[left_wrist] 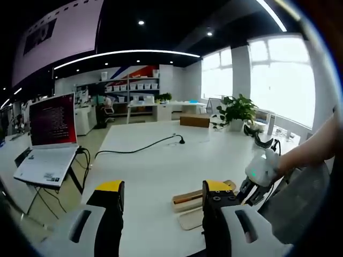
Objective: Arrange the utensils inside the cutlery case until each visible utensil rests in its matching compartment.
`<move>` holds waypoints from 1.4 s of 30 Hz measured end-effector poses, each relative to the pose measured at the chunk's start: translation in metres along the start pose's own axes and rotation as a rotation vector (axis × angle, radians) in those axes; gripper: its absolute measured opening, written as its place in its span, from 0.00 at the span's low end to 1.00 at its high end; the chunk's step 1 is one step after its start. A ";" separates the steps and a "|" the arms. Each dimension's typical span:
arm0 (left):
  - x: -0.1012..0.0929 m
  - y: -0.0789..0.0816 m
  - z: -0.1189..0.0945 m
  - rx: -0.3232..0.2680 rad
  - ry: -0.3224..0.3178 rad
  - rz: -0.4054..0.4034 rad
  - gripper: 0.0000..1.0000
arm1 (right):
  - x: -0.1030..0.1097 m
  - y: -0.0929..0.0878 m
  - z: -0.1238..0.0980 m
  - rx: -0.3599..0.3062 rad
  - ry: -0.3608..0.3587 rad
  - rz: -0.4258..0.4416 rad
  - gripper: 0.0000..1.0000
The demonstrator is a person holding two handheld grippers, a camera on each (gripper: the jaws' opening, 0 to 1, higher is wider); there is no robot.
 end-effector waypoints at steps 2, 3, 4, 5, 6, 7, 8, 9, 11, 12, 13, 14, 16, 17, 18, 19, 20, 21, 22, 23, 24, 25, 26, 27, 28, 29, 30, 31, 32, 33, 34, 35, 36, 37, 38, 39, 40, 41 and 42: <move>0.000 0.000 0.000 0.001 -0.001 0.000 0.60 | 0.000 -0.002 0.003 0.011 0.002 -0.001 0.07; -0.001 0.000 0.000 0.001 -0.001 0.001 0.60 | 0.001 -0.003 0.004 0.019 0.006 -0.005 0.07; -0.001 0.000 0.000 0.002 -0.002 0.001 0.60 | 0.002 -0.003 0.004 0.022 0.007 -0.007 0.07; -0.001 0.000 0.000 0.002 -0.002 0.001 0.60 | 0.002 -0.004 0.006 0.028 0.009 -0.012 0.07; -0.001 -0.001 0.000 0.003 -0.002 0.001 0.60 | 0.002 -0.004 0.007 0.031 0.012 -0.014 0.07; -0.001 -0.001 0.000 0.004 -0.002 0.001 0.60 | 0.003 -0.004 0.008 0.032 0.013 -0.014 0.07; -0.001 -0.001 0.000 0.003 -0.001 0.001 0.60 | 0.002 -0.004 0.008 0.032 0.013 -0.014 0.07; 0.000 -0.001 0.000 0.003 -0.001 0.001 0.60 | 0.003 -0.004 0.009 0.029 0.015 -0.013 0.07; 0.000 -0.001 0.000 0.005 -0.001 0.000 0.60 | 0.003 -0.003 0.010 0.030 0.017 -0.013 0.07; 0.000 -0.001 0.000 0.005 -0.001 0.001 0.60 | 0.003 -0.003 0.011 0.032 0.018 -0.016 0.07; 0.000 -0.001 0.000 0.006 0.000 0.002 0.60 | 0.003 -0.003 0.012 0.032 0.019 -0.017 0.07; 0.000 -0.002 0.000 0.008 0.000 0.002 0.60 | 0.004 -0.004 0.013 0.035 0.026 -0.019 0.07; -0.001 -0.002 0.000 0.012 -0.001 0.003 0.60 | 0.004 -0.005 0.014 0.043 0.027 -0.024 0.07; -0.001 -0.003 0.000 0.013 -0.002 0.004 0.60 | 0.004 -0.006 0.015 0.047 0.028 -0.027 0.07; -0.001 -0.003 0.000 0.015 -0.002 0.005 0.60 | 0.004 -0.006 0.015 0.051 0.029 -0.028 0.07; -0.001 -0.003 0.000 0.015 -0.002 0.005 0.60 | 0.004 -0.006 0.016 0.053 0.030 -0.027 0.07; -0.001 -0.003 0.001 0.017 -0.001 0.006 0.60 | 0.004 -0.007 0.016 0.053 0.032 -0.026 0.07; -0.001 -0.004 0.000 0.019 -0.001 0.005 0.60 | 0.004 -0.007 0.017 0.053 0.034 -0.025 0.07; -0.001 -0.004 0.001 0.019 -0.001 0.005 0.60 | 0.004 -0.007 0.018 0.055 0.036 -0.025 0.07; -0.001 -0.004 0.000 0.021 -0.001 0.006 0.60 | 0.005 -0.008 0.019 0.061 0.039 -0.027 0.07; -0.001 -0.004 0.000 0.021 -0.001 0.007 0.60 | 0.005 -0.010 0.021 0.069 0.041 -0.030 0.07; -0.001 -0.004 0.000 0.023 -0.001 0.007 0.60 | 0.006 -0.013 0.022 0.084 0.044 -0.035 0.07; -0.001 -0.004 0.000 0.023 -0.001 0.007 0.60 | 0.003 -0.009 0.022 0.063 0.023 -0.061 0.05; -0.001 -0.004 0.000 0.024 0.001 0.007 0.60 | 0.004 -0.013 0.019 0.091 0.033 -0.067 0.05; -0.001 -0.004 0.000 0.024 0.001 0.008 0.60 | 0.005 -0.011 0.021 0.079 0.029 -0.046 0.04; -0.001 -0.005 0.000 0.025 0.001 0.007 0.60 | 0.003 -0.011 0.020 0.083 0.029 -0.049 0.03; -0.001 -0.005 0.000 0.026 0.001 0.005 0.60 | 0.002 -0.011 0.021 0.080 0.024 -0.048 0.02; -0.001 -0.005 0.000 0.026 0.002 0.006 0.60 | 0.001 -0.011 0.021 0.078 0.023 -0.047 0.01; -0.001 -0.005 0.000 0.026 0.002 0.007 0.60 | 0.001 -0.011 0.021 0.076 0.021 -0.044 0.01; -0.001 -0.005 0.000 0.026 0.002 0.007 0.60 | 0.001 -0.011 0.021 0.074 0.021 -0.039 0.01; -0.001 -0.005 0.001 0.027 0.002 0.007 0.60 | 0.001 -0.011 0.021 0.073 0.020 -0.037 0.01; -0.001 -0.005 0.001 0.027 0.003 0.007 0.60 | 0.001 -0.011 0.021 0.072 0.019 -0.037 0.01; -0.001 -0.005 0.001 0.027 0.003 0.007 0.60 | 0.001 -0.011 0.021 0.072 0.018 -0.039 0.01; -0.001 -0.005 0.001 0.028 0.003 0.008 0.60 | 0.001 -0.011 0.021 0.073 0.017 -0.041 0.01; -0.001 -0.005 0.001 0.029 0.002 0.008 0.60 | 0.001 -0.011 0.022 0.074 0.015 -0.044 0.01; -0.001 -0.005 0.001 0.029 0.002 0.009 0.60 | 0.002 -0.010 0.022 0.075 0.013 -0.046 0.01; -0.001 -0.005 0.001 0.029 0.001 0.010 0.60 | 0.002 -0.010 0.023 0.075 0.012 -0.048 0.00; -0.002 -0.005 0.001 0.030 0.000 0.010 0.60 | 0.002 -0.010 0.023 0.076 0.012 -0.050 0.00; -0.002 -0.005 0.001 0.031 0.000 0.011 0.60 | 0.002 -0.009 0.023 0.077 0.011 -0.052 0.00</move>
Point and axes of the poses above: the point that each gripper's makers call its tool centre point, and the gripper's own axes: z roughly forward along the fingers, x roughly to its left, y roughly out of its top, the point moved 1 cm from there along -z, roughly backward along the fingers, and after that the axes turned 6 degrees about -x, right-handed, at the moved point
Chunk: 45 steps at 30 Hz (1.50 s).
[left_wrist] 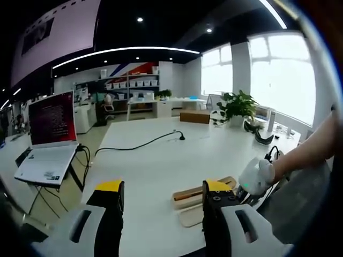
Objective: Arrange the utensils inside the cutlery case until each visible utensil rests in its matching compartment.
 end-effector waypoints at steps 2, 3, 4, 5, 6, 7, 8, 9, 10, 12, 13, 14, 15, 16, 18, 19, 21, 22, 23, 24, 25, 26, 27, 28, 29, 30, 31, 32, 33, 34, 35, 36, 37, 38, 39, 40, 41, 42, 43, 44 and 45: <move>0.000 0.000 0.000 0.000 -0.001 0.002 0.60 | 0.000 0.000 0.000 -0.002 -0.001 0.001 0.00; 0.000 0.000 0.000 0.001 -0.001 0.002 0.60 | 0.000 0.000 0.000 -0.008 -0.001 0.002 0.00; 0.000 0.000 0.000 0.002 -0.001 0.003 0.60 | 0.000 -0.001 0.000 -0.010 -0.002 0.003 0.00; -0.001 -0.001 0.000 0.004 -0.003 0.004 0.60 | 0.000 -0.001 0.000 -0.018 -0.002 0.008 0.00; -0.001 -0.001 0.000 0.005 -0.004 0.004 0.60 | -0.001 -0.001 -0.001 -0.024 -0.001 0.014 0.00; -0.001 -0.001 0.000 0.005 -0.004 0.006 0.60 | -0.001 -0.001 -0.001 -0.031 0.000 0.028 0.00; -0.001 -0.001 0.000 0.006 -0.005 0.007 0.60 | -0.001 -0.001 -0.001 -0.035 0.000 0.039 0.00; -0.001 -0.001 0.000 0.006 -0.005 0.007 0.60 | -0.001 -0.001 -0.001 -0.037 0.001 0.044 0.00; -0.001 -0.001 0.000 0.007 -0.006 0.009 0.60 | 0.000 0.000 -0.001 -0.037 0.002 0.042 0.00; -0.001 -0.001 0.000 0.008 -0.007 0.009 0.60 | 0.000 0.000 0.000 -0.033 0.002 0.031 0.00; -0.001 -0.001 0.000 0.010 -0.007 0.010 0.60 | 0.000 0.000 0.000 -0.030 0.001 0.027 0.00; -0.001 -0.002 0.000 0.011 -0.007 0.011 0.60 | 0.001 0.000 0.000 -0.027 0.000 0.025 0.00; -0.001 -0.002 0.000 0.010 -0.008 0.012 0.60 | 0.000 0.000 0.000 -0.025 0.000 0.024 0.00; -0.001 -0.002 0.000 0.010 -0.008 0.012 0.60 | 0.000 0.000 0.000 -0.021 0.001 0.028 0.00; -0.001 -0.002 0.000 0.012 -0.008 0.013 0.60 | 0.000 0.000 0.000 -0.018 0.001 0.040 0.00; -0.001 -0.002 0.000 0.012 -0.008 0.013 0.60 | 0.000 0.000 0.000 -0.018 0.002 0.039 0.00; -0.001 -0.002 0.000 0.013 -0.007 0.013 0.60 | 0.000 0.000 -0.001 -0.019 0.002 0.032 0.00; -0.001 -0.002 0.000 0.013 -0.007 0.013 0.60 | 0.000 0.000 0.000 -0.019 0.002 0.029 0.00; -0.001 -0.002 0.000 0.013 -0.006 0.012 0.60 | 0.000 0.000 0.000 -0.018 0.002 0.026 0.00; -0.001 -0.002 0.000 0.012 -0.005 0.012 0.60 | -0.001 0.000 0.000 -0.016 0.004 0.020 0.00; -0.001 -0.002 0.000 0.012 -0.004 0.013 0.60 | 0.000 0.000 0.000 -0.013 0.003 0.020 0.00; -0.001 -0.002 0.000 0.012 -0.004 0.012 0.60 | 0.000 0.000 0.000 -0.009 0.002 0.022 0.00; -0.001 -0.002 0.000 0.012 -0.004 0.012 0.60 | 0.000 0.000 0.000 -0.005 0.000 0.024 0.00; -0.001 -0.002 0.000 0.012 -0.004 0.012 0.60 | 0.000 0.000 0.000 -0.002 0.002 0.022 0.00; 0.000 -0.002 0.000 0.010 -0.002 0.012 0.60 | 0.000 0.000 0.000 -0.001 0.003 0.021 0.00; 0.000 -0.002 0.000 0.010 -0.002 0.011 0.60 | 0.000 0.000 0.000 0.000 0.003 0.025 0.00; 0.000 -0.002 0.000 0.010 -0.002 0.010 0.60 | 0.000 0.000 0.000 0.000 0.003 0.027 0.00; 0.000 -0.001 0.000 0.010 -0.002 0.009 0.60 | -0.001 0.000 0.000 0.000 0.003 0.028 0.00; 0.000 -0.001 0.000 0.008 -0.001 0.010 0.60 | 0.000 0.000 0.000 -0.002 0.004 0.023 0.00; 0.000 -0.001 0.000 0.008 -0.001 0.010 0.60 | 0.000 0.000 0.000 -0.002 0.004 0.023 0.00; 0.000 -0.001 0.000 0.009 -0.002 0.010 0.60 | 0.000 0.000 0.000 -0.001 0.003 0.028 0.00; 0.000 -0.001 0.000 0.009 -0.002 0.010 0.60 | 0.000 0.000 -0.001 -0.001 0.003 0.035 0.00; 0.000 -0.001 0.000 0.009 -0.002 0.010 0.60 | 0.000 0.001 -0.001 -0.003 0.005 0.034 0.00; 0.000 -0.001 0.000 0.008 -0.002 0.011 0.60 | 0.000 0.000 -0.001 -0.002 0.005 0.037 0.00; 0.000 -0.001 0.000 0.009 -0.002 0.010 0.60 | 0.000 0.001 0.000 -0.003 0.005 0.039 0.00; 0.000 -0.001 0.000 0.009 -0.002 0.010 0.60 | 0.000 0.000 0.000 -0.001 0.005 0.036 0.00; 0.000 -0.001 0.000 0.010 -0.002 0.010 0.60 | 0.000 0.001 0.000 0.002 0.005 0.031 0.00; 0.000 -0.001 0.000 0.009 -0.002 0.010 0.60 | 0.001 0.001 0.000 0.003 0.005 0.029 0.00; 0.000 -0.001 0.000 0.009 -0.002 0.010 0.60 | 0.001 0.001 0.000 0.003 0.007 0.032 0.00; 0.000 -0.001 0.000 0.009 -0.002 0.010 0.60 | 0.001 0.001 0.000 0.003 0.010 0.034 0.00; 0.000 -0.001 0.000 0.010 -0.002 0.010 0.60 | 0.002 0.001 0.000 0.001 0.012 0.033 0.00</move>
Point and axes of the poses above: the point that each gripper's makers call its tool centre point, and the gripper's own axes: z roughly forward along the fingers, x roughly to its left, y roughly out of its top, the point moved 1 cm from there along -z, roughly backward along the fingers, and after that the axes turned 6 degrees about -x, right-handed, at the moved point
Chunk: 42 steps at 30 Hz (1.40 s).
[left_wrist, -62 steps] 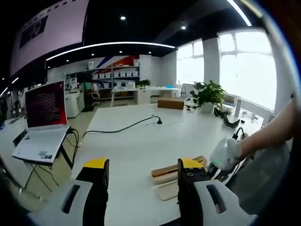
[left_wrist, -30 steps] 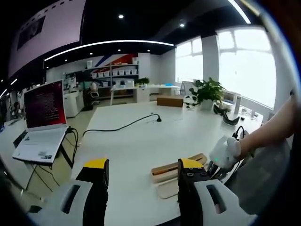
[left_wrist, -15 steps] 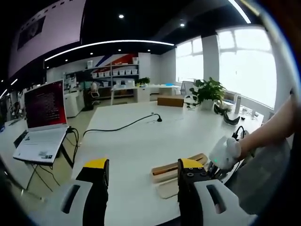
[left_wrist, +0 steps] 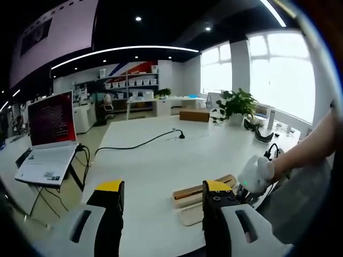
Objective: Arrange the utensils inside the cutlery case until each visible utensil rests in its matching compartment.
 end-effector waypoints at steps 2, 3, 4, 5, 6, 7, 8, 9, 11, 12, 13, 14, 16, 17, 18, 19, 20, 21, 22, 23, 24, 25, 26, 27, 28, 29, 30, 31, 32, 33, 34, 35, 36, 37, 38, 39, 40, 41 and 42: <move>0.000 0.000 0.000 -0.001 0.000 0.000 0.60 | 0.000 0.001 0.000 0.000 -0.001 -0.005 0.00; 0.000 0.000 0.000 -0.001 0.000 0.000 0.60 | 0.000 0.001 0.000 -0.001 -0.002 -0.006 0.00; 0.000 0.000 0.000 -0.001 0.000 0.000 0.60 | -0.002 0.002 -0.001 -0.007 -0.005 -0.002 0.00; 0.000 0.000 0.000 -0.001 0.001 0.000 0.60 | -0.003 0.004 -0.003 -0.014 -0.012 0.004 0.00; 0.001 0.000 0.000 -0.002 0.002 -0.001 0.60 | -0.005 0.005 -0.004 -0.018 -0.014 0.007 0.00; 0.001 0.000 0.000 -0.002 0.002 -0.002 0.60 | -0.006 0.006 -0.005 -0.024 -0.017 0.012 0.00; 0.001 0.000 0.000 -0.002 0.002 -0.002 0.60 | -0.006 0.006 -0.005 -0.026 -0.018 0.012 0.00; 0.001 0.000 0.000 -0.002 0.002 -0.001 0.60 | -0.007 0.006 -0.006 -0.027 -0.021 0.007 0.00; 0.001 0.000 0.000 0.000 0.001 -0.001 0.60 | -0.008 0.006 -0.006 -0.026 -0.026 0.004 0.00; 0.001 0.000 0.000 0.000 0.002 0.000 0.60 | -0.008 0.007 -0.008 -0.030 -0.030 0.003 0.00; 0.001 0.000 0.000 -0.001 0.002 0.000 0.60 | -0.009 0.007 -0.008 -0.030 -0.030 0.003 0.00; 0.001 0.000 0.000 -0.001 0.002 0.000 0.60 | -0.010 0.008 -0.009 -0.031 -0.034 0.002 0.00; 0.001 0.000 0.000 0.001 0.002 0.000 0.60 | -0.011 0.009 -0.010 -0.034 -0.041 0.001 0.00; 0.001 0.000 0.000 0.001 0.002 0.001 0.60 | -0.012 0.010 -0.011 -0.036 -0.042 0.002 0.00; 0.001 0.000 0.000 0.001 0.002 0.001 0.60 | -0.012 0.011 -0.012 -0.041 -0.046 0.001 0.00; 0.001 0.000 0.000 0.001 0.002 0.001 0.60 | -0.013 0.012 -0.013 -0.045 -0.047 0.001 0.00; 0.001 0.000 0.000 0.001 0.003 0.001 0.60 | -0.013 0.013 -0.014 -0.048 -0.049 0.002 0.00; 0.001 0.000 0.000 0.001 0.003 0.001 0.60 | -0.014 0.014 -0.015 -0.054 -0.053 0.001 0.00; 0.001 0.000 0.000 0.001 0.003 0.001 0.60 | -0.015 0.015 -0.017 -0.057 -0.055 0.003 0.00; 0.001 0.000 0.000 0.001 0.003 0.001 0.60 | -0.015 0.017 -0.018 -0.064 -0.057 0.003 0.00; 0.001 -0.001 0.000 0.001 0.004 0.002 0.60 | -0.016 0.019 -0.019 -0.072 -0.061 0.005 0.00; 0.001 -0.001 0.000 0.001 0.004 0.002 0.60 | -0.017 0.021 -0.021 -0.080 -0.067 0.006 0.00; 0.001 0.000 0.000 0.001 0.004 0.002 0.60 | -0.018 0.022 -0.022 -0.084 -0.069 0.006 0.00; 0.001 -0.001 0.000 0.002 0.004 0.002 0.60 | -0.019 0.023 -0.023 -0.090 -0.074 0.008 0.00; 0.001 -0.001 0.000 0.002 0.004 0.001 0.60 | -0.019 0.024 -0.024 -0.093 -0.077 0.008 0.00; 0.001 -0.001 0.000 0.001 0.004 0.002 0.60 | -0.020 0.025 -0.025 -0.096 -0.081 0.010 0.00; 0.001 0.000 0.000 0.000 0.005 0.002 0.60 | -0.020 0.025 -0.026 -0.096 -0.084 0.009 0.00; 0.001 -0.001 0.000 0.001 0.005 0.002 0.60 | -0.021 0.026 -0.027 -0.097 -0.091 0.004 0.00; 0.001 -0.001 0.000 0.001 0.006 0.001 0.60 | -0.022 0.026 -0.027 -0.097 -0.096 -0.001 0.00; 0.001 -0.001 0.000 0.001 0.006 0.002 0.60 | -0.022 0.027 -0.028 -0.097 -0.099 -0.001 0.00; 0.001 -0.001 0.000 0.001 0.006 0.002 0.60 | -0.023 0.027 -0.028 -0.100 -0.105 -0.002 0.00; 0.001 -0.001 0.000 0.001 0.005 0.002 0.60 | -0.023 0.027 -0.028 -0.100 -0.107 -0.003 0.00; 0.001 -0.001 0.000 0.002 0.004 0.002 0.60 | -0.024 0.027 -0.028 -0.098 -0.108 -0.003 0.00; 0.001 -0.001 0.000 0.002 0.004 0.002 0.60 | -0.024 0.028 -0.028 -0.099 -0.112 -0.006 0.00; 0.001 -0.001 0.000 0.002 0.005 0.002 0.60 | -0.025 0.028 -0.029 -0.099 -0.117 -0.009 0.00; 0.001 0.000 0.000 0.000 0.006 0.001 0.60 | -0.026 0.028 -0.030 -0.099 -0.119 -0.011 0.00; 0.001 0.000 0.000 -0.001 0.007 0.000 0.60 | -0.026 0.028 -0.030 -0.099 -0.120 -0.009 0.00; 0.001 0.000 0.000 -0.001 0.008 -0.002 0.60 | -0.027 0.028 -0.031 -0.101 -0.122 -0.008 0.00; 0.001 0.000 0.000 -0.002 0.008 -0.002 0.60 | -0.027 0.028 -0.031 -0.103 -0.125 -0.009 0.00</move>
Point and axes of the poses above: the point that each gripper's makers call its tool centre point, and the gripper's own axes: z roughly forward along the fingers, x roughly to its left, y roughly out of its top, the point moved 1 cm from there along -z, roughly backward along the fingers, and after that the axes turned 6 degrees about -x, right-handed, at the moved point
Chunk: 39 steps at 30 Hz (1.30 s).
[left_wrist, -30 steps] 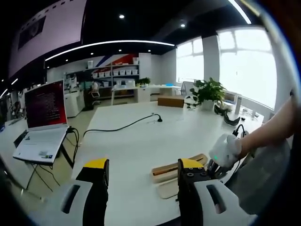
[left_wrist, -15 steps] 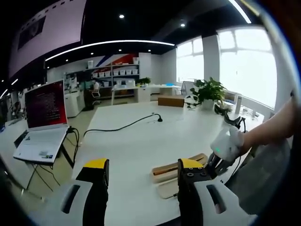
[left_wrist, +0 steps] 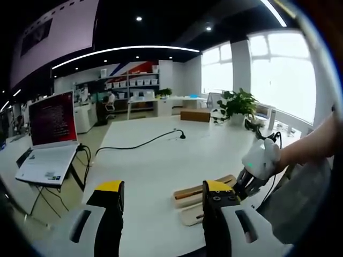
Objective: Arrange the utensils inside the cutlery case until each visible utensil rests in its matching compartment.
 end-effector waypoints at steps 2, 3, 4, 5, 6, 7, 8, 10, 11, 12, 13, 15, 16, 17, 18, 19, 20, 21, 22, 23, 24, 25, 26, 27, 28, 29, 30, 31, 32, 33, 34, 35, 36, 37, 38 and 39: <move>0.000 0.000 0.000 -0.002 0.001 0.000 0.60 | -0.001 -0.001 -0.001 0.001 -0.003 0.002 0.00; 0.000 0.000 0.000 -0.001 0.001 -0.001 0.60 | -0.003 -0.001 -0.001 -0.001 -0.011 0.001 0.00; 0.000 0.000 0.000 -0.001 0.001 -0.002 0.60 | -0.004 -0.001 -0.002 -0.001 -0.014 0.002 0.00; 0.000 0.001 0.000 -0.002 0.002 -0.002 0.60 | -0.006 -0.001 -0.004 -0.003 -0.018 0.006 0.00; 0.000 0.001 0.000 -0.003 0.002 -0.002 0.60 | -0.007 0.001 -0.005 -0.007 -0.024 0.009 0.00; 0.000 0.001 0.000 -0.003 0.002 -0.003 0.60 | -0.009 0.002 -0.006 -0.010 -0.033 0.009 0.00; 0.000 0.001 0.000 -0.002 0.002 -0.005 0.60 | -0.009 0.002 -0.006 -0.010 -0.036 0.007 0.00; 0.001 0.001 0.000 -0.005 0.003 -0.007 0.60 | -0.014 0.004 -0.009 -0.009 -0.066 -0.010 0.00; 0.001 0.001 0.000 -0.006 0.004 -0.007 0.60 | -0.016 0.004 -0.010 -0.006 -0.076 -0.018 0.00; 0.001 0.001 0.000 -0.007 0.005 -0.007 0.60 | -0.017 0.005 -0.010 -0.007 -0.083 -0.022 0.00; 0.001 0.001 0.000 -0.006 0.005 -0.007 0.60 | -0.018 0.006 -0.011 -0.010 -0.088 -0.025 0.00; 0.000 0.001 0.000 -0.007 0.000 -0.001 0.60 | -0.020 0.008 -0.011 -0.019 -0.098 -0.034 0.00; 0.000 0.001 0.000 -0.008 -0.001 0.001 0.60 | -0.023 0.007 -0.012 -0.011 -0.107 -0.041 0.00; 0.000 0.001 0.000 -0.008 0.001 0.001 0.60 | -0.025 0.007 -0.013 -0.006 -0.116 -0.051 0.00; 0.001 0.002 0.000 -0.009 0.003 -0.003 0.60 | -0.028 0.007 -0.013 -0.004 -0.127 -0.063 0.00; 0.001 0.002 -0.001 -0.010 0.004 -0.006 0.60 | -0.029 0.008 -0.013 -0.005 -0.131 -0.065 0.00; 0.002 0.002 -0.001 -0.011 0.006 -0.009 0.60 | -0.032 0.009 -0.015 -0.007 -0.141 -0.066 0.00; 0.002 0.002 -0.001 -0.011 0.005 -0.008 0.60 | -0.034 0.010 -0.016 -0.008 -0.144 -0.064 0.00; 0.001 0.002 -0.001 -0.010 0.004 -0.007 0.60 | -0.036 0.011 -0.017 -0.012 -0.151 -0.066 0.00; 0.001 0.002 0.000 -0.010 0.003 -0.006 0.60 | -0.037 0.011 -0.017 -0.013 -0.157 -0.069 0.00; 0.001 0.001 0.000 -0.008 0.001 -0.004 0.60 | -0.040 0.011 -0.018 -0.009 -0.167 -0.075 0.00; 0.001 0.001 0.000 -0.007 0.001 -0.004 0.60 | -0.041 0.011 -0.019 -0.008 -0.174 -0.082 0.00; 0.001 0.001 0.000 -0.006 0.000 -0.003 0.60 | -0.042 0.011 -0.019 -0.009 -0.177 -0.084 0.00; 0.001 0.001 0.000 -0.007 0.000 -0.004 0.60 | -0.044 0.012 -0.020 -0.013 -0.186 -0.083 0.00; 0.001 0.001 0.000 -0.006 0.000 -0.004 0.60 | -0.045 0.012 -0.020 -0.012 -0.187 -0.084 0.00; 0.001 0.001 0.000 -0.005 -0.001 -0.004 0.60 | -0.046 0.013 -0.020 -0.012 -0.191 -0.086 0.00; 0.001 0.001 0.000 -0.005 -0.002 -0.004 0.60 | -0.049 0.013 -0.021 -0.012 -0.204 -0.097 0.00; 0.001 0.001 0.000 -0.006 -0.002 -0.003 0.60 | -0.050 0.013 -0.021 -0.009 -0.211 -0.104 0.00; 0.001 0.001 0.000 -0.007 -0.002 -0.003 0.60 | -0.052 0.012 -0.020 -0.004 -0.215 -0.110 0.00; 0.000 0.001 0.000 -0.007 -0.003 -0.003 0.60 | -0.055 0.012 -0.019 -0.003 -0.218 -0.108 0.00; 0.000 0.001 0.000 -0.007 -0.003 -0.003 0.60 | -0.056 0.012 -0.018 -0.002 -0.221 -0.110 0.00; 0.000 0.001 0.000 -0.007 -0.003 -0.002 0.60 | -0.058 0.012 -0.017 0.003 -0.225 -0.117 0.00; 0.000 0.001 0.000 -0.008 -0.003 -0.003 0.60 | -0.059 0.013 -0.017 0.005 -0.229 -0.123 0.00; 0.001 0.001 0.000 -0.009 -0.001 -0.004 0.60 | -0.061 0.013 -0.016 0.012 -0.237 -0.142 0.00; 0.001 0.001 0.000 -0.010 0.001 -0.007 0.60 | -0.062 0.014 -0.016 0.014 -0.241 -0.158 0.00; 0.002 0.002 0.000 -0.011 0.001 -0.008 0.60 | -0.063 0.015 -0.014 0.014 -0.242 -0.165 0.00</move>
Point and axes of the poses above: the point that each gripper's makers call its tool centre point, and the gripper's own axes: z roughly forward along the fingers, x roughly to its left, y roughly out of its top, the point moved 1 cm from there along -z, roughly backward along the fingers, and after that the axes turned 6 degrees about -x, right-handed, at the moved point
